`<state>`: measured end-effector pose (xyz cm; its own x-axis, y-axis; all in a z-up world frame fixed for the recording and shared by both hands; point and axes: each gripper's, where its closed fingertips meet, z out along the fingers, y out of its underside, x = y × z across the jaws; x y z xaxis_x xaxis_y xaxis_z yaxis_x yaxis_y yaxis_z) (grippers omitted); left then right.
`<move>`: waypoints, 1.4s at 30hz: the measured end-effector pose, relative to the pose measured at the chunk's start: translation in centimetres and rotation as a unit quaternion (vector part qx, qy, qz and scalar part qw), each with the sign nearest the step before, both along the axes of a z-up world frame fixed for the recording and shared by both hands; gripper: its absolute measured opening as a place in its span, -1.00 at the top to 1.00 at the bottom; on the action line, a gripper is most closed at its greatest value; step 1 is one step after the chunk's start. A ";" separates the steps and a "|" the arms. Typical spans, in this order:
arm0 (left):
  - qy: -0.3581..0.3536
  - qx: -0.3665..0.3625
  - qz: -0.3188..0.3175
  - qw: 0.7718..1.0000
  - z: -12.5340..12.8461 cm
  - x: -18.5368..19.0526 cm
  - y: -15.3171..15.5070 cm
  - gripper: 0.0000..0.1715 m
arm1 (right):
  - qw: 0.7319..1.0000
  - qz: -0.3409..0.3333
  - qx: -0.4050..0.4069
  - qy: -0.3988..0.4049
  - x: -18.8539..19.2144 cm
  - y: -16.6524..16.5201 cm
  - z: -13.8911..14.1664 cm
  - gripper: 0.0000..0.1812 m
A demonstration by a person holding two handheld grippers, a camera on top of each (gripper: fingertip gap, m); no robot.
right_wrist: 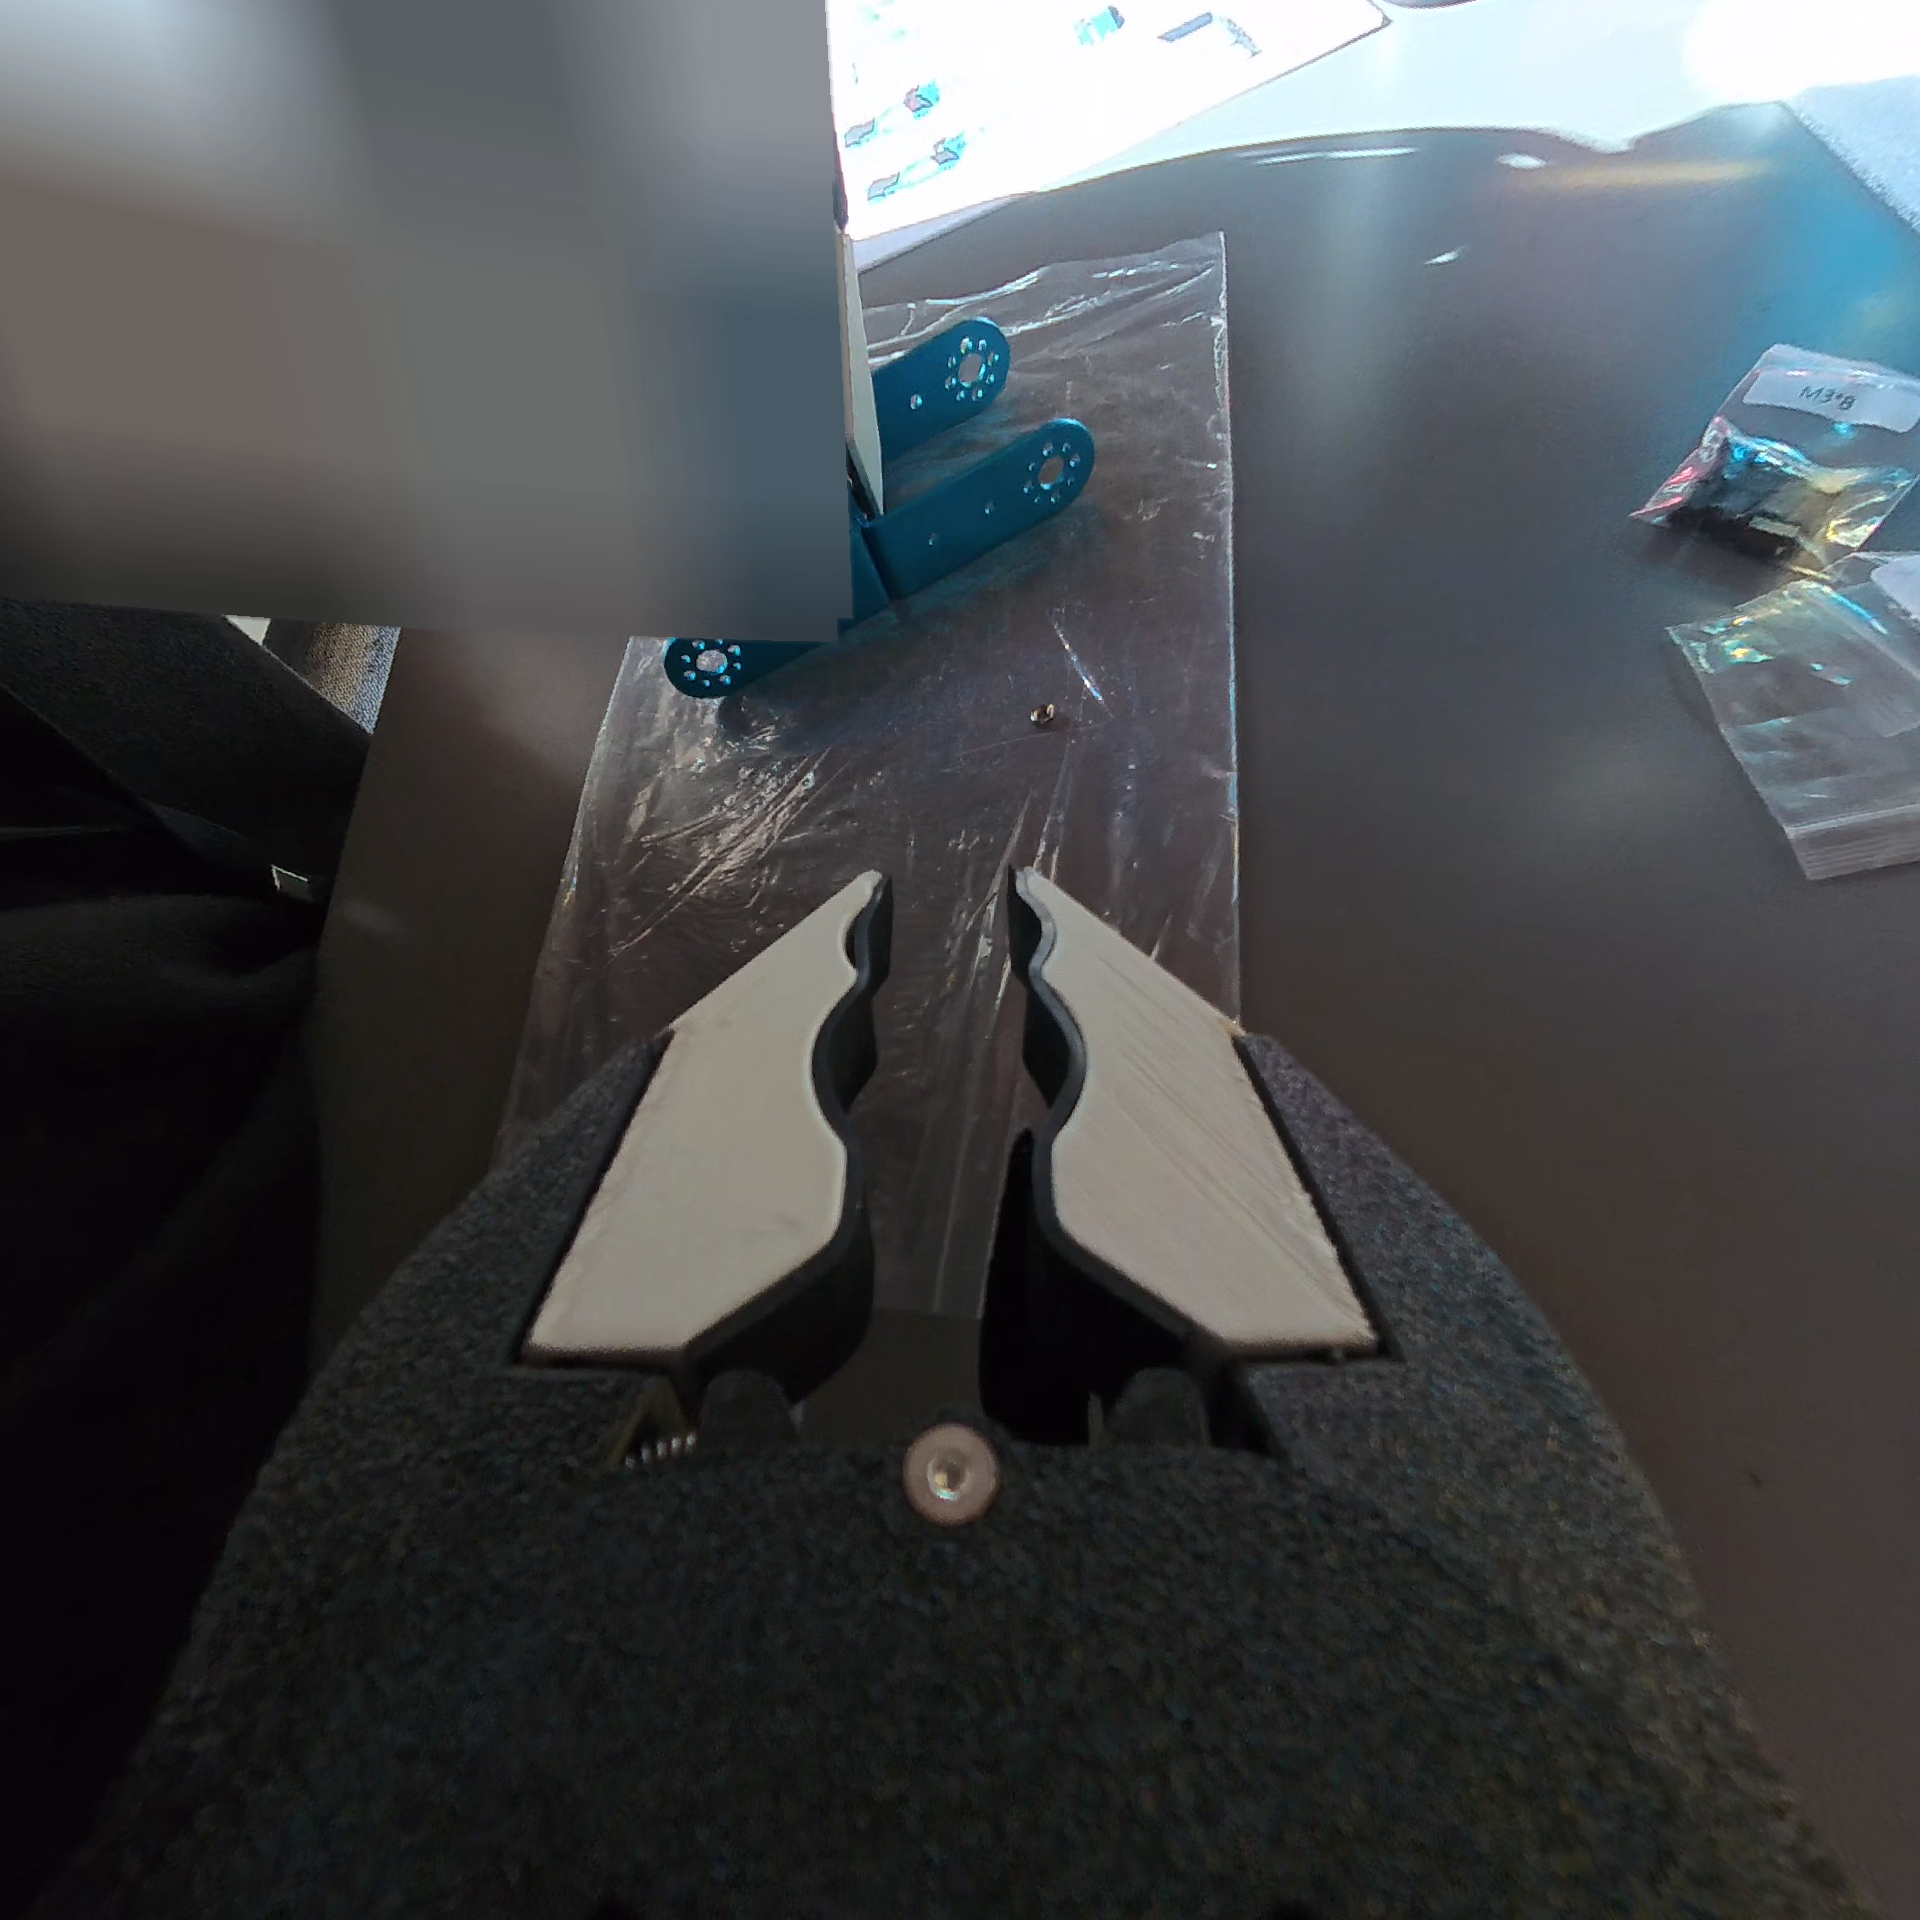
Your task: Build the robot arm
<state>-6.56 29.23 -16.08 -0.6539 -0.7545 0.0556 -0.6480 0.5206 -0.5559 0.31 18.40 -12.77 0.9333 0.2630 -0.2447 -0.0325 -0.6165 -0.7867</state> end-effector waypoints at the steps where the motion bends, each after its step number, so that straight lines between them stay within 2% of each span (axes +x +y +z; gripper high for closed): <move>1: 0.001 -0.003 0.001 1.000 0.0 0.0 0.0 0.91 | 1.000 0.000 -0.001 -0.001 0.0 0.0 0.0 0.77; 8: 0.011 -0.019 0.003 1.000 0.1 -0.1 -0.3 0.83 | 1.000 0.003 -0.005 -0.003 -0.1 -0.1 -0.2 0.77; 13: 0.012 -0.034 0.014 0.999 0.0 0.2 -0.4 0.87 | 1.000 0.004 -0.008 -0.004 -0.1 -0.1 -0.4 0.77; 28: -0.025 0.017 -0.015 0.999 0.0 0.2 -0.1 0.92 | 1.000 0.005 -0.013 -0.009 -0.1 -0.1 -0.6 0.77; 34: -0.032 0.011 -0.009 0.999 0.0 0.2 -0.2 0.92 | 1.000 0.004 -0.005 -0.008 -0.1 0.0 -0.1 0.77; 42: -0.108 0.076 0.003 0.991 1.4 0.5 0.5 0.92 | 1.000 0.009 0.001 -0.018 -0.6 0.5 0.3 0.77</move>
<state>-6.07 29.68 -14.72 -0.6336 -0.7472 -0.2009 -0.5254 0.6061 -0.5972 -0.25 18.95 -12.50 0.9362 0.2810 -0.2109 0.0069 -0.6149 -0.7885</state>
